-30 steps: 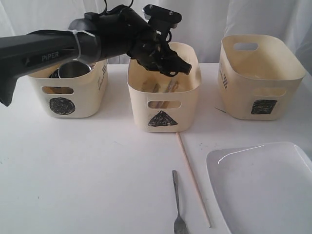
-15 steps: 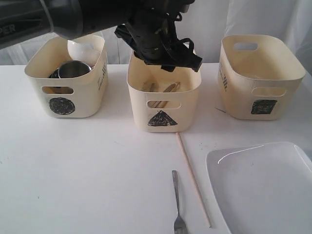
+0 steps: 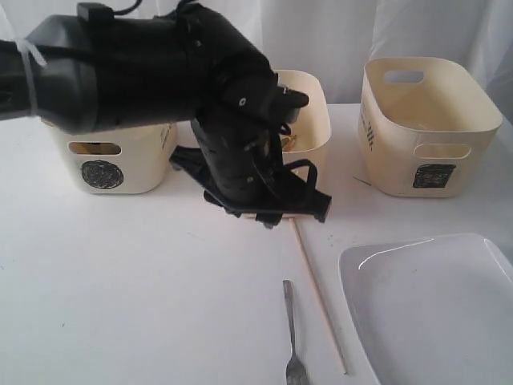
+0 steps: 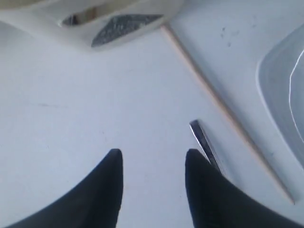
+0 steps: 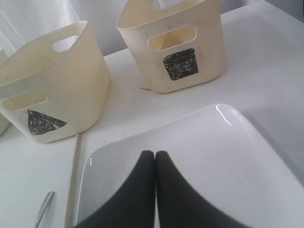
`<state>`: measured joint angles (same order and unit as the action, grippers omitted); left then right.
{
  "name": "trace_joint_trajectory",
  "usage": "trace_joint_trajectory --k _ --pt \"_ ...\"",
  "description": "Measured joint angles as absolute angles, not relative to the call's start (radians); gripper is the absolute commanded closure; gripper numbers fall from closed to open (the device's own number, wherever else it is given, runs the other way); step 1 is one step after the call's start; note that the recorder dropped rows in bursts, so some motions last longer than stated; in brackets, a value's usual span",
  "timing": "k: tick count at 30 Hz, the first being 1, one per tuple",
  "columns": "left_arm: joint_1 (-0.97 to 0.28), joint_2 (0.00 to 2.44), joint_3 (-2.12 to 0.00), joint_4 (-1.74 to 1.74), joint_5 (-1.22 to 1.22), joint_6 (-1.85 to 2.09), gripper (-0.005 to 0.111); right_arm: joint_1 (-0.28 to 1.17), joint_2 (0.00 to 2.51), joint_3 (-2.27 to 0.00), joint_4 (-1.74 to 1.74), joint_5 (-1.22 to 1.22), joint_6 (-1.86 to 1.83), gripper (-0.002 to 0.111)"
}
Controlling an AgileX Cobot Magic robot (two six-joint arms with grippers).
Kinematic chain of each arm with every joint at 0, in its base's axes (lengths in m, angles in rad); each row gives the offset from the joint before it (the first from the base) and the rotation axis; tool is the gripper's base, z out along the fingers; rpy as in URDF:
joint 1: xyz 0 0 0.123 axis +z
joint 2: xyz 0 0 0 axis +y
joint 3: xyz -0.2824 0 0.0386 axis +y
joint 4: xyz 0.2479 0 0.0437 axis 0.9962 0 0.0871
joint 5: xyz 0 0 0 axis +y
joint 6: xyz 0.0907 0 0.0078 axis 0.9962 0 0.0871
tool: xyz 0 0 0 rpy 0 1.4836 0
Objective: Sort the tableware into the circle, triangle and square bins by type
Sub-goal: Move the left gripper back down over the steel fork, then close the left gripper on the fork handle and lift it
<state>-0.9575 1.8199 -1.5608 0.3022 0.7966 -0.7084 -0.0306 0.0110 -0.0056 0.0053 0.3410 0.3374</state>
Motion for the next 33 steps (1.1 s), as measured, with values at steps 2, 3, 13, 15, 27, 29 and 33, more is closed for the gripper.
trace_joint_trajectory --k 2,3,13,15,27,29,33 --pt "-0.966 1.815 -1.525 0.265 0.784 -0.721 0.06 -0.031 0.011 -0.006 0.0 0.341 0.337 0.108" --pt "-0.968 1.816 -1.503 0.235 0.768 -0.726 0.06 -0.031 0.011 -0.006 0.005 0.341 0.337 0.108" --pt "-1.003 1.848 -1.376 0.035 0.592 -0.731 0.045 -0.031 0.011 -0.006 0.005 0.341 0.354 0.108" --pt "-1.005 1.867 -1.369 0.014 0.586 -0.731 0.041 -0.031 0.011 -0.006 0.005 0.341 0.354 0.108" --pt "-1.013 1.948 -1.367 -0.039 0.56 -0.748 0.041 -0.031 0.011 -0.006 0.007 0.341 0.354 0.108" --pt "-1.013 1.952 -1.367 -0.041 0.56 -0.752 0.041 -0.031 0.011 -0.006 0.007 0.341 0.354 0.108" --pt "-1.013 1.964 -1.367 -0.05 0.56 -0.766 0.041 -0.031 0.011 -0.006 0.007 0.341 0.354 0.108"
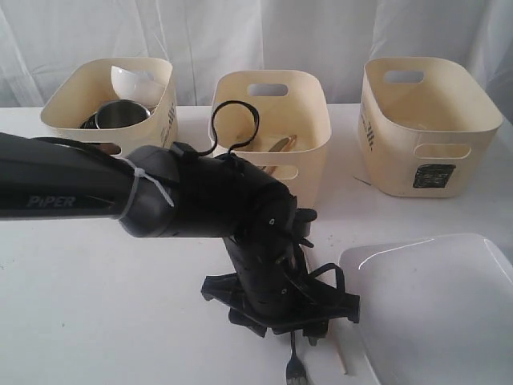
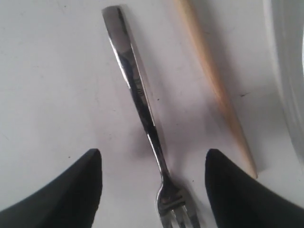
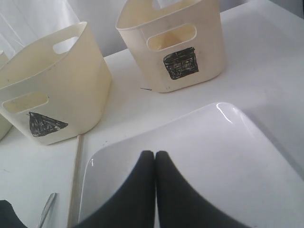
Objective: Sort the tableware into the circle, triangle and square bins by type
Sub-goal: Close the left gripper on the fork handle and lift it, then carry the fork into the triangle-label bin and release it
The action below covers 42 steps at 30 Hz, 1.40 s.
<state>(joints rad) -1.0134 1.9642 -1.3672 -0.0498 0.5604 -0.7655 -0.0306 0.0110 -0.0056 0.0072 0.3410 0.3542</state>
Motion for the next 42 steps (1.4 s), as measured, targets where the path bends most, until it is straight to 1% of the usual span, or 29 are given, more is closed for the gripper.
trace_joint_trajectory --k 9,11,12,17,19,22,25,35,42 --pt "-1.013 1.994 -1.367 -0.074 0.558 -0.78 0.041 -0.031 0.011 -0.006 0.009 0.341 0.356 0.108" --pt "-1.013 1.994 -1.367 -0.078 0.558 -0.78 0.044 -0.031 0.011 -0.006 0.009 0.341 0.356 0.108" --pt "-1.013 1.995 -1.367 -0.078 0.558 -0.78 0.046 -0.031 0.011 -0.006 0.009 0.341 0.356 0.108" --pt "-1.013 2.0 -1.367 -0.083 0.569 -0.78 0.078 -0.031 0.011 -0.006 0.009 0.341 0.356 0.108" --pt "-1.013 2.001 -1.367 -0.085 0.577 -0.78 0.085 -0.031 0.011 -0.006 0.009 0.341 0.356 0.108" --pt "-1.013 2.004 -1.367 -0.085 0.581 -0.78 0.092 -0.031 0.011 -0.006 0.009 0.341 0.356 0.108" --pt "-1.013 2.005 -1.367 -0.085 0.581 -0.78 0.094 -0.031 0.011 -0.006 0.009 0.341 0.356 0.108" --pt "-1.013 1.993 -1.367 -0.065 0.632 -0.742 0.094 -0.031 0.011 -0.006 0.009 0.341 0.356 0.108" --pt "-1.013 1.885 -1.365 0.064 0.68 -0.732 0.094 -0.031 0.011 -0.006 0.009 0.341 0.356 0.108"
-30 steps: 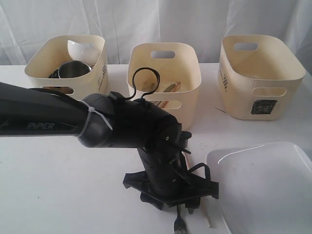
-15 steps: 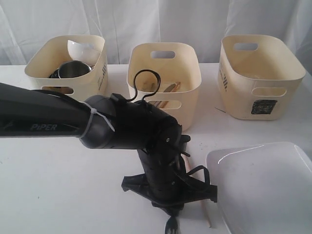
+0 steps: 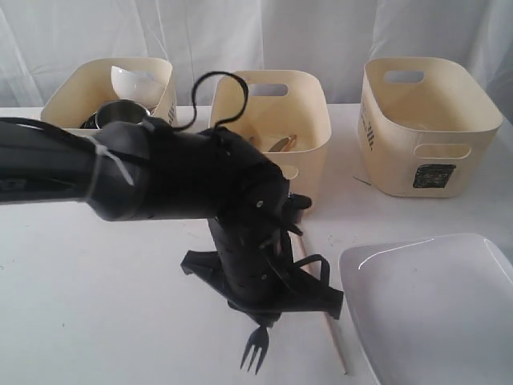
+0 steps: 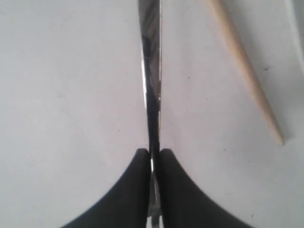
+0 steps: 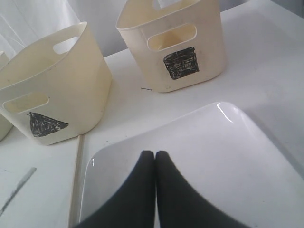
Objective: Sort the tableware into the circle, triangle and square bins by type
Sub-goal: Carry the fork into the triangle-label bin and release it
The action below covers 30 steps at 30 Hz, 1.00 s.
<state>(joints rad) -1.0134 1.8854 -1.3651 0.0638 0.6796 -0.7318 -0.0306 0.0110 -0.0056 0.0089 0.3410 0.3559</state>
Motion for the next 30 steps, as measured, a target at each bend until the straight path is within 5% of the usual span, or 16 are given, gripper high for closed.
trace_joint_trajectory --k 16,30 --pt "-1.009 1.757 -1.477 0.336 0.717 -0.694 0.094 -0.031 0.011 -0.006 0.009 0.341 0.356 0.108" --pt "-0.837 1.864 -1.724 0.498 0.583 -0.61 0.094 -0.031 0.011 -0.006 0.009 0.341 0.356 0.108"
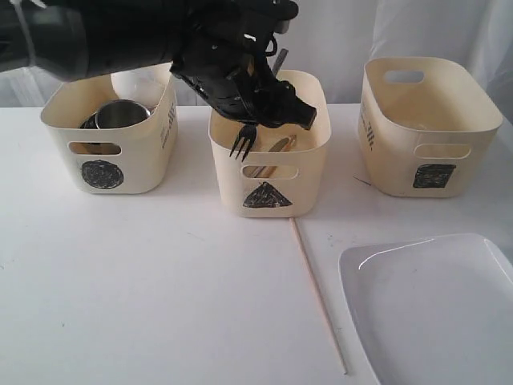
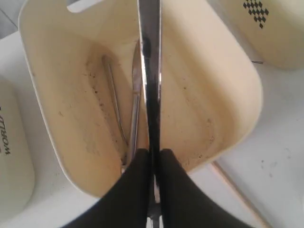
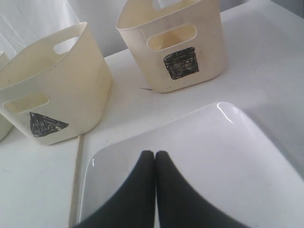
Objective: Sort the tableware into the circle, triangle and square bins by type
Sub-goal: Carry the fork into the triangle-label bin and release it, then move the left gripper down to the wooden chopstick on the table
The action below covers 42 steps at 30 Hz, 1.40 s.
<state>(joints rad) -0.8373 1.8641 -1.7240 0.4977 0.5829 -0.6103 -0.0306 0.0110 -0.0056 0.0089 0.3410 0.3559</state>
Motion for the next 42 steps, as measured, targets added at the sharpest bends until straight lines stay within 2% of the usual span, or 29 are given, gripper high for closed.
trace_joint_trajectory --k 11,17,23,25,31,39,42 --pt "-0.762 2.094 -1.997 0.545 0.474 -0.554 0.094 -0.031 0.011 -0.006 0.009 0.341 0.356 0.108" --pt "-0.745 2.186 -2.04 0.545 0.436 -0.537 0.094 -0.031 0.011 -0.006 0.009 0.341 0.356 0.108" --pt "-0.744 2.208 -2.042 0.533 0.418 -0.525 0.059 -0.031 0.011 -0.006 0.009 0.341 0.356 0.108" --pt "-0.744 2.208 -2.044 0.527 0.411 -0.523 0.053 -0.031 0.011 -0.006 0.009 0.341 0.356 0.108" --pt "-0.748 2.193 -2.044 0.518 0.441 -0.533 0.053 -0.031 0.011 -0.006 0.009 0.341 0.356 0.108" --pt "-0.853 2.065 -2.022 0.524 0.664 -0.54 0.053 -0.031 0.011 -0.006 0.009 0.341 0.356 0.108" --pt "-0.901 1.991 -1.964 0.535 0.712 -0.538 0.059 -0.031 0.011 -0.006 0.009 0.341 0.356 0.108"
